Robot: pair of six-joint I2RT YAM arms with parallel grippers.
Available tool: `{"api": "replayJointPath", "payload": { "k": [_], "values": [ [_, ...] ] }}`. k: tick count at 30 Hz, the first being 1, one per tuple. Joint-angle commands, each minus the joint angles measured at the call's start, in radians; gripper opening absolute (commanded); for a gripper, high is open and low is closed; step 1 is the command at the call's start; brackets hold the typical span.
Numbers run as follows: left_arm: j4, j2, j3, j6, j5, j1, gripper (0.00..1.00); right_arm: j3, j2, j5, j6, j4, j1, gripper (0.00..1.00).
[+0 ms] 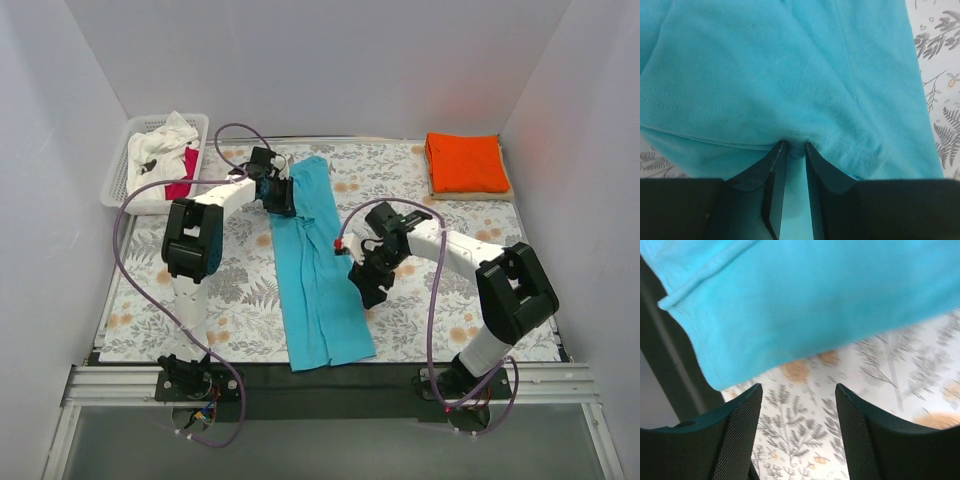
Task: Fold and stack the t-shirts
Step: Fold the tshirt
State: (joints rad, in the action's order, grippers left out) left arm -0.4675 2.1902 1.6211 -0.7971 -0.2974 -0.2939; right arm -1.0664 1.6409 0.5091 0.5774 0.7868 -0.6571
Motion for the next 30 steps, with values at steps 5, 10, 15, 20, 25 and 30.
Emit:
{"api": "replayJointPath", "payload": {
  "k": [5, 10, 15, 20, 25, 30],
  "values": [
    [-0.005, 0.231, 0.234, -0.004, 0.072, -0.001, 0.22, -0.086, 0.022, 0.025, 0.010, 0.020, 0.171, 0.58],
    [-0.019, 0.370, 0.456, -0.017, 0.133, 0.015, 0.22, -0.135, 0.074, 0.011, 0.022, 0.019, 0.208, 0.57],
    [0.007, 0.435, 0.596, -0.022, 0.095, 0.038, 0.27, -0.184, 0.094, 0.003, 0.016, 0.017, 0.223, 0.57],
    [0.145, 0.242, 0.462, -0.053, -0.090, 0.047, 0.57, -0.248, 0.066, -0.011, 0.013, 0.023, 0.221, 0.57],
    [0.319, -0.109, 0.203, 0.004, -0.255, 0.056, 0.59, -0.239, -0.019, -0.012, 0.018, 0.029, 0.203, 0.58],
    [0.296, -0.548, -0.223, 0.290, -0.374, 0.056, 0.53, -0.199, -0.070, -0.018, -0.017, 0.026, 0.177, 0.57]
  ]
}}
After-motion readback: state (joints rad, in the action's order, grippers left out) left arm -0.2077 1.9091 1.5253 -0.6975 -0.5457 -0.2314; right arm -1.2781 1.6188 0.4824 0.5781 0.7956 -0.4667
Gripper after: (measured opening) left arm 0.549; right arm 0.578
